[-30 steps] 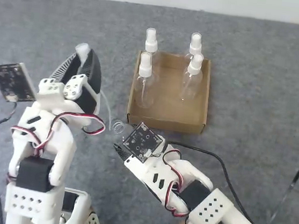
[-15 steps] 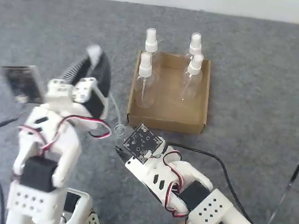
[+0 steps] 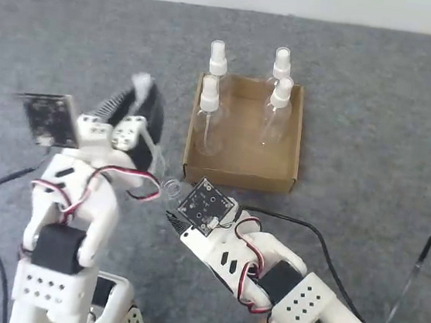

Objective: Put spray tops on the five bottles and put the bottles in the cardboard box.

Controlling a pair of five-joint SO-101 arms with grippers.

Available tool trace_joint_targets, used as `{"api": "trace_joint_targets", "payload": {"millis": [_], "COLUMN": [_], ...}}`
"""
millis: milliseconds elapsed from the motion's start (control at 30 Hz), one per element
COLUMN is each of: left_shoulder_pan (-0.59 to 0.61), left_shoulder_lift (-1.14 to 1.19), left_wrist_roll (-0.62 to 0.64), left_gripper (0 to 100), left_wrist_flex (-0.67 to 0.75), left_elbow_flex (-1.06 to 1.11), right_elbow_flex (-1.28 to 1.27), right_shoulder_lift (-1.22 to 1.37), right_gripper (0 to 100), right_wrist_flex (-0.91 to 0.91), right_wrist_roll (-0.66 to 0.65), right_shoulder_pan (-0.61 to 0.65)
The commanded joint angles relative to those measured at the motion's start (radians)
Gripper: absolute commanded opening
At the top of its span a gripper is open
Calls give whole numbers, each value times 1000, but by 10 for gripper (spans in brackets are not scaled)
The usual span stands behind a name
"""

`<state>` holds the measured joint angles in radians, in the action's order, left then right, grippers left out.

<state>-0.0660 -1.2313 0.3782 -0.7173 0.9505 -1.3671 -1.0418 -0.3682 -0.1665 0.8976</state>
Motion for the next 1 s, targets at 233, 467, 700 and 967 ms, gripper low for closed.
{"api": "trace_joint_targets", "payload": {"millis": [233, 467, 700, 967], "left_shoulder_pan": [57, -15, -92, -91], "left_shoulder_lift": [-11, -11, -20, -21], "left_wrist_roll": [-18, -17, -18, -20], "left_gripper": [11, 11, 11, 11], "left_wrist_flex": [143, 144, 60, -35], "left_elbow_flex": [-59, 12, 36, -54], "right_elbow_flex": [2, 2, 0, -2], "right_shoulder_lift": [-44, -44, -44, -44], "right_gripper": [6, 6, 6, 6], "right_wrist_flex": [10, 10, 10, 10], "right_wrist_roll": [9, 9, 9, 9], "right_shoulder_pan": [7, 7, 7, 4]}}
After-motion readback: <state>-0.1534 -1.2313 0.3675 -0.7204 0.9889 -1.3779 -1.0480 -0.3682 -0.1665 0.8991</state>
